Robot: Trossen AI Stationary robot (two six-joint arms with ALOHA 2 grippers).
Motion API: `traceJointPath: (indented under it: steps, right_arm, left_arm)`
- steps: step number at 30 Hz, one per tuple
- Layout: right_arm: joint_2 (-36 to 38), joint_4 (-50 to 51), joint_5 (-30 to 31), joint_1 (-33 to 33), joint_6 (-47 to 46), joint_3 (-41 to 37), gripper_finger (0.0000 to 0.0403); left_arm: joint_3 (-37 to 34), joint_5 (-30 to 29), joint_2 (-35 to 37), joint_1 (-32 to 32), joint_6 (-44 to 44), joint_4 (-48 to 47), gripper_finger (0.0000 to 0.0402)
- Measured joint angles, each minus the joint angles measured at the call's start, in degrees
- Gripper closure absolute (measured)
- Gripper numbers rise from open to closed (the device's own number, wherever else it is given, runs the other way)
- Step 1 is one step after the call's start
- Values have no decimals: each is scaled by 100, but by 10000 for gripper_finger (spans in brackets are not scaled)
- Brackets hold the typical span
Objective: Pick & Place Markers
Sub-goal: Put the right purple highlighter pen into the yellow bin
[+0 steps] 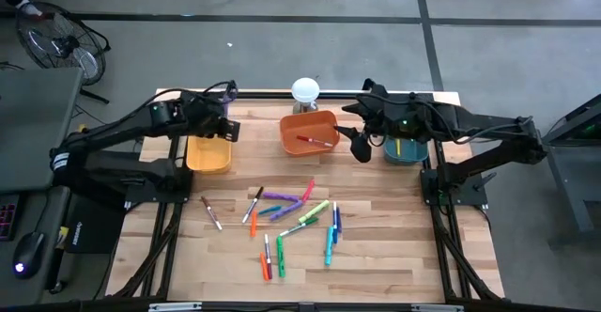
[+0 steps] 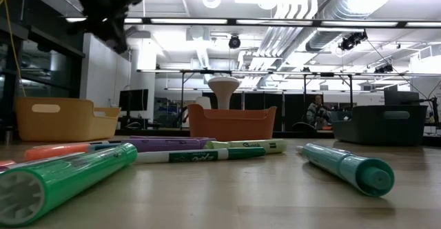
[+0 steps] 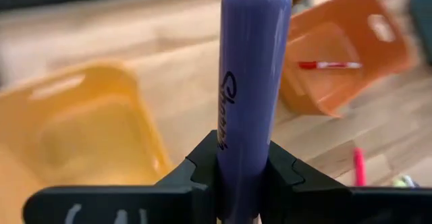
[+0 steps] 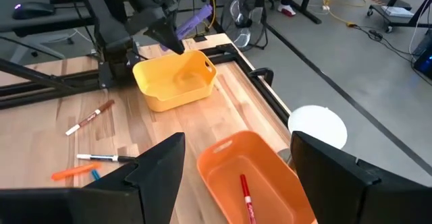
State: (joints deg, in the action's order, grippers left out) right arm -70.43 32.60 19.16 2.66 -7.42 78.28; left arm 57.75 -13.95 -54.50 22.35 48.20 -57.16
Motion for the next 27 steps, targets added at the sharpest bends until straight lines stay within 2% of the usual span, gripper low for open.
traceJointPath:
  steps: [15, 20, 27]
  right_arm:
    - [-2, -7, -15, -4, -2, 0, 144]
    - [-4, -7, -51, -4, 19, 0, 144]
    - [-4, 52, -66, -4, 35, 0, 144]
  left_arm:
    - [-1323, 722, -161, 1091, 808, -118, 347]
    - [-1592, 894, -487, 1342, 735, 6, 347]
    - [-1638, 1075, -1274, 1376, 492, 83, 347]
